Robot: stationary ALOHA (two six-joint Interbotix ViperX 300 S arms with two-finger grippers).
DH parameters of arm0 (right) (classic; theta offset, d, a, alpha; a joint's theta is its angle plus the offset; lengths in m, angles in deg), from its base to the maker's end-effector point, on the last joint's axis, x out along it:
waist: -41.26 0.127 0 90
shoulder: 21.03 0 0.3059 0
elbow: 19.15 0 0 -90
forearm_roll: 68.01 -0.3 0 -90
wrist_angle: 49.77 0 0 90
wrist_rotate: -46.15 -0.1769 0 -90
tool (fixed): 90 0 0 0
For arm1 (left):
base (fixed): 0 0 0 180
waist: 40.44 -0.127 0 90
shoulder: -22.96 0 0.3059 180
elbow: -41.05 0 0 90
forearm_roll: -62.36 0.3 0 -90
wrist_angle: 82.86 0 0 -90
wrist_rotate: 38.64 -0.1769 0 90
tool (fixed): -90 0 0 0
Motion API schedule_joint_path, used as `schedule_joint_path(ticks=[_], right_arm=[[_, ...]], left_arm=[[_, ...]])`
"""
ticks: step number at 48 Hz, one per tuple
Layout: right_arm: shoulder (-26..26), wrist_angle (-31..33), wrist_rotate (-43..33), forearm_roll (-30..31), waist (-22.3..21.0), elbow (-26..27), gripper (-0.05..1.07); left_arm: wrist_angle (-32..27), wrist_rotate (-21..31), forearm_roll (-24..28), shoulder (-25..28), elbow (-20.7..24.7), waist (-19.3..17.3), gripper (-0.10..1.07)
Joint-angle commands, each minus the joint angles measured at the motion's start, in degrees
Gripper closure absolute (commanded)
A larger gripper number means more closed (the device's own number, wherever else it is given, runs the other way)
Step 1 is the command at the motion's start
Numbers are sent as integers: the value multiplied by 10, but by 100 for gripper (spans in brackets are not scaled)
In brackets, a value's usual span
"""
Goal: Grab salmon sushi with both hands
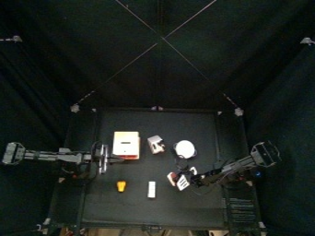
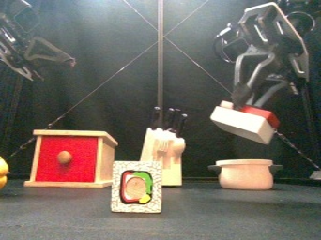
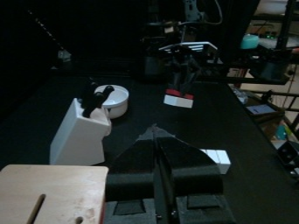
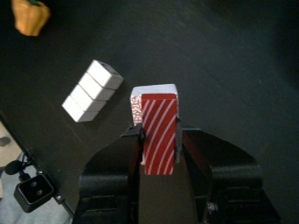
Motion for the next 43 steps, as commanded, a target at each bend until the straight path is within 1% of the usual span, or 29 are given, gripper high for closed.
schedule_joint_path(ticks=[1,6,13,23,30,36,43], right_arm=[[11,-28,-3,62,-12,8,54],[4,-51,-5,107,-18,9,54],[-16,-65,-4,148,-18,24,54],[-64,-65,-1,187,-18,65,54],[-89,-66,1,214,-17,98,54],[-91,-65,1,235,-17,116,54],[-92,-63,0,249,-14,124,54]], left_arm=[[7,0,-18,30,27,8,30],[7,-1,-20,64,39,18,15],[6,-1,-13,105,60,35,2],[4,-1,-2,153,98,69,-1],[4,-3,1,188,128,76,-1],[4,-3,18,229,149,81,-1],[4,-1,31,269,180,83,-1]])
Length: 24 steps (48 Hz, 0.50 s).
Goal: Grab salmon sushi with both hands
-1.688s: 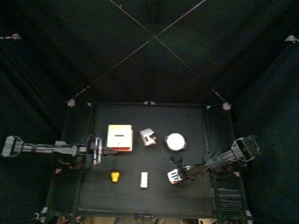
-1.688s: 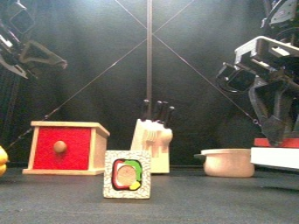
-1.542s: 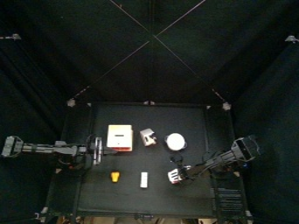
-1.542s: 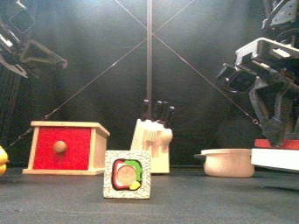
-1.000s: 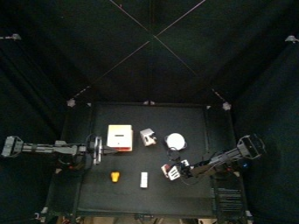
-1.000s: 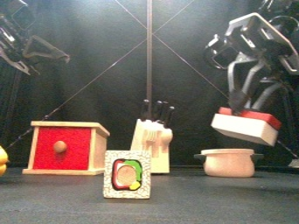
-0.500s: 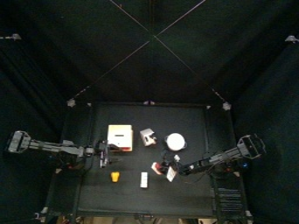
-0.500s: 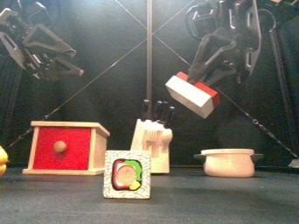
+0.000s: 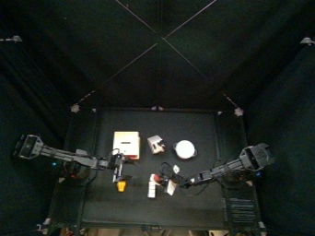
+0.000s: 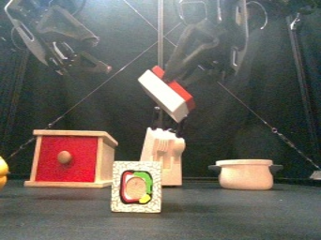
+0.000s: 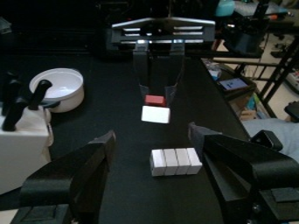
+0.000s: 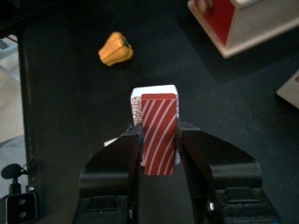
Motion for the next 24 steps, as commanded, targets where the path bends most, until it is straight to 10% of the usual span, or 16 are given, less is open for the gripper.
schedule_joint_path(ticks=[1,24], right_arm=[[11,1,1,7,1,16,54],[8,3,-1,7,0,14,54]], left_arm=[[2,1,6,25,34,3,-1],[-41,1,-1,116,107,9,-1]])
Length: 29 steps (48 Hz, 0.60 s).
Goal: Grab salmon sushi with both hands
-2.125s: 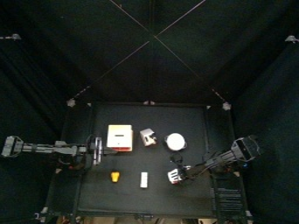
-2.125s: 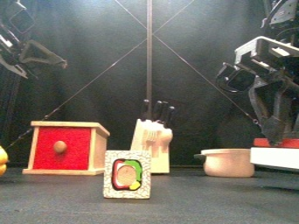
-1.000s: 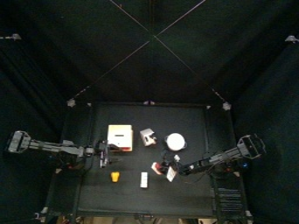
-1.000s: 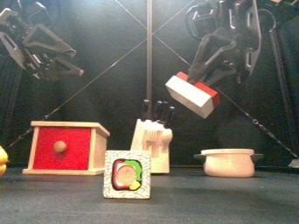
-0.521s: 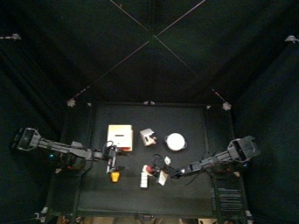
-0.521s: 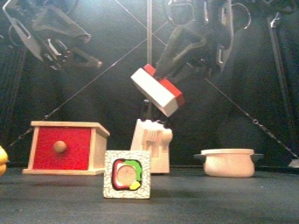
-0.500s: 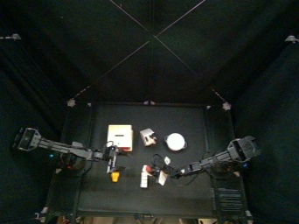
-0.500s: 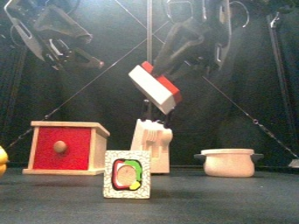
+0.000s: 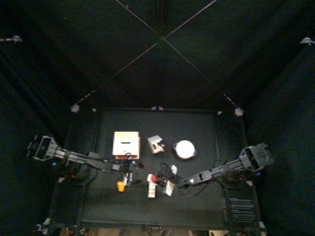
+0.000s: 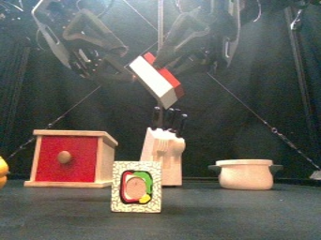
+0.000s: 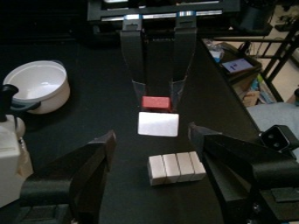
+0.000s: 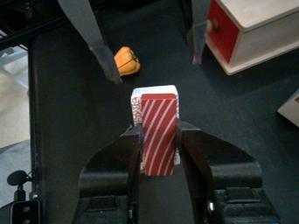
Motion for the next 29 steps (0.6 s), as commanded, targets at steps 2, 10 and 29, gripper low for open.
schedule_joint_path(ticks=[2,10,29], right_arm=[[9,1,-2,1,0,12,54],[4,1,-2,-1,-1,16,54],[4,0,-3,1,-4,18,54]], left_arm=[[-3,0,-1,13,27,1,-1],[-4,0,-1,33,41,1,-1],[-4,0,-1,62,60,1,0]])
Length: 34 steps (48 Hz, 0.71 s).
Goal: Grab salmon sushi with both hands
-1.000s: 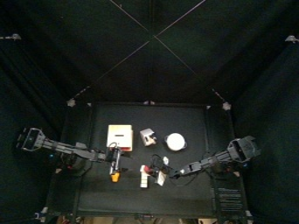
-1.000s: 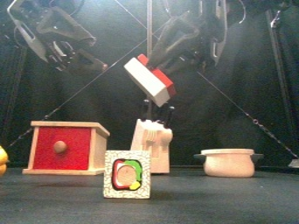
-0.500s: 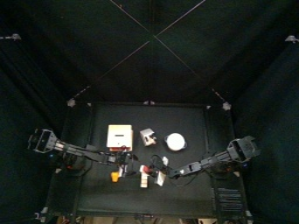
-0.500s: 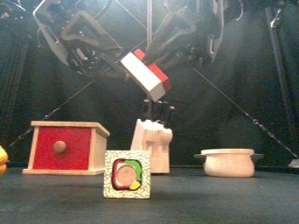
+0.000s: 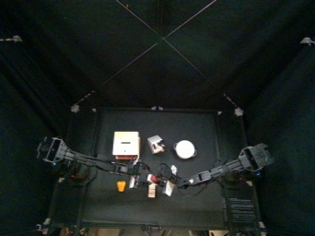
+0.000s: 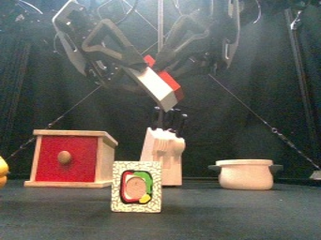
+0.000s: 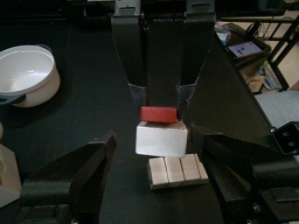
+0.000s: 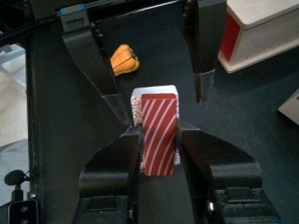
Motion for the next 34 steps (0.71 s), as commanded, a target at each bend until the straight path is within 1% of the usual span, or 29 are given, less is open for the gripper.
schedule_joint_path(ticks=[1,14,22,27,34], right_arm=[[10,1,0,2,-2,16,54],[10,0,-1,2,-3,17,54],[8,1,-1,0,-3,17,54],[8,0,-1,0,-3,17,54],[8,1,-2,-1,-2,17,54]], left_arm=[[2,0,0,3,15,1,0],[-2,-1,7,4,15,1,1],[-2,-1,13,4,16,0,4],[-2,-2,16,4,18,0,11],[0,-2,29,8,21,0,26]])
